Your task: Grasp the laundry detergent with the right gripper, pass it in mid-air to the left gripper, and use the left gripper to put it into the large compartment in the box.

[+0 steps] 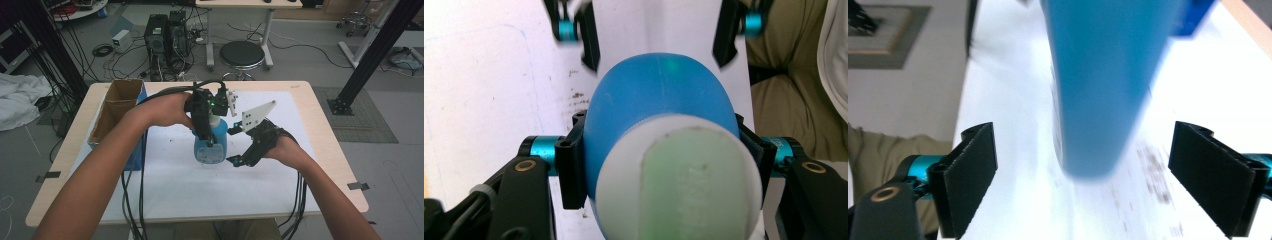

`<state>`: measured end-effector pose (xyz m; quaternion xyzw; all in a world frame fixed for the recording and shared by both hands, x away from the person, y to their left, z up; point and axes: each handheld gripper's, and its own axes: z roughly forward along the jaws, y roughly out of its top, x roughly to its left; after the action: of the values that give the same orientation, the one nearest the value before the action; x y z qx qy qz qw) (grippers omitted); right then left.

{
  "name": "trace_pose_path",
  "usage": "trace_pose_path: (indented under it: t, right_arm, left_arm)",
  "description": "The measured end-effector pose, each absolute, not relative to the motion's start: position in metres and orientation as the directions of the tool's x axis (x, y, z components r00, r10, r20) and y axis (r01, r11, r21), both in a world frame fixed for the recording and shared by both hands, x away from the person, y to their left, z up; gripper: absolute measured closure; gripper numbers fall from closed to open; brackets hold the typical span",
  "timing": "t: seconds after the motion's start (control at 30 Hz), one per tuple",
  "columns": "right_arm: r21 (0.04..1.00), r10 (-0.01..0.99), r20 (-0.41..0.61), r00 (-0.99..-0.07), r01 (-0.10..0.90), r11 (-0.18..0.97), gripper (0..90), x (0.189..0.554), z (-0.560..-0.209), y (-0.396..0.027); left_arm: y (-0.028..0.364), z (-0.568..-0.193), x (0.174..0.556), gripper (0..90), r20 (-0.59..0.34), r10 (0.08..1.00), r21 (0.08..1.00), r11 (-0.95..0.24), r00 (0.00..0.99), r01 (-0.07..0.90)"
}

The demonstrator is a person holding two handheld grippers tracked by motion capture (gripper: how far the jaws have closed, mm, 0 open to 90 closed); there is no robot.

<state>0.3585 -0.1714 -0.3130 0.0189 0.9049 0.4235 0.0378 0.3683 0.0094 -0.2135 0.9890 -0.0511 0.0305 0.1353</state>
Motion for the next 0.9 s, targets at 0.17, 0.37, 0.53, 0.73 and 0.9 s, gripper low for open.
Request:
trace_pose_path:
  t: [0.17, 0.37, 0.53, 0.73, 0.9]
  right_arm:
    - [0.685, 0.167, -0.058, -0.984, 0.082, 0.724, 11.3, 0.355, -0.312, -0.187]
    - [0.543, 0.095, -0.051, -0.994, 0.052, 0.838, 11.3, 0.348, -0.308, -0.213]
    - [0.463, 0.036, -0.07, -0.997, -0.001, 0.886, 11.2, 0.337, -0.298, -0.23]
    - [0.419, 0.155, -0.071, -0.985, 0.111, 0.901, 0.6, 0.344, -0.295, -0.253]
    - [0.426, 0.236, -0.042, -0.971, 0.196, 0.883, 0.7, 0.35, -0.294, -0.277]
  left_arm:
    - [0.017, -0.211, 0.37, 37.9, 0.08, -0.064, 0.242, -0.967, 0.995, -0.082]
    - [0.023, -0.205, 0.373, 37.8, 0.088, -0.025, 0.218, -0.975, 0.996, -0.044]
    - [0.031, -0.201, 0.379, 37.7, 0.097, 0.029, 0.214, -0.977, 0.995, 0.008]
    - [0.038, -0.195, 0.384, 37.7, 0.108, 0.073, 0.227, -0.973, 0.991, 0.047]
    - [0.047, -0.189, 0.387, 37.7, 0.118, 0.116, 0.245, -0.966, 0.986, 0.084]
